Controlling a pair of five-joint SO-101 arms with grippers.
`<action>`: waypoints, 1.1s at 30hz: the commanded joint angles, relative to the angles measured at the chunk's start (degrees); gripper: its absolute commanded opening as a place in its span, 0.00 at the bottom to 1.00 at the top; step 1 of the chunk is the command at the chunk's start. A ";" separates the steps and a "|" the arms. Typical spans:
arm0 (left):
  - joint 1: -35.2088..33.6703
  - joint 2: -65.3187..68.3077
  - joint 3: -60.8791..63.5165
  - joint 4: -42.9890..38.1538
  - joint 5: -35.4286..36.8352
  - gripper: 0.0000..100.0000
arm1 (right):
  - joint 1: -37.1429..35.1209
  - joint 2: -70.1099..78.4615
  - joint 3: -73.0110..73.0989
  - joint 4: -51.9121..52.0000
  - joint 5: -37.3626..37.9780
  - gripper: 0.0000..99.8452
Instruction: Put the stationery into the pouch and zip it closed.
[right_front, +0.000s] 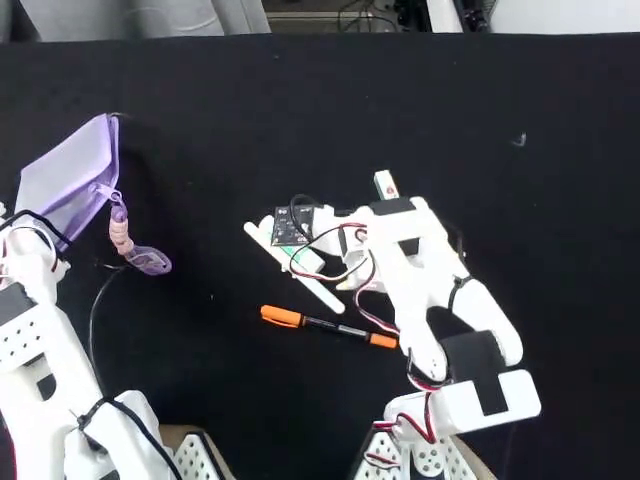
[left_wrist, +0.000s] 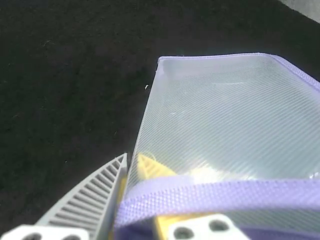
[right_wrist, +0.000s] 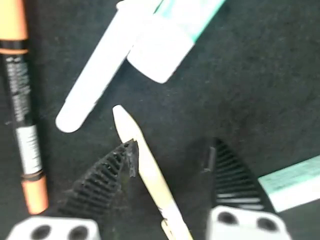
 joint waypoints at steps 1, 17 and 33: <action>-0.84 -0.09 -0.22 -0.53 0.62 0.03 | 1.67 -4.53 -2.86 5.80 0.70 0.19; -0.22 -0.53 1.19 -0.79 0.62 0.03 | 0.70 -8.48 5.49 -0.79 0.62 0.19; 1.10 -0.53 0.84 -0.53 0.62 0.03 | 0.88 -0.31 1.10 -8.44 -2.73 0.03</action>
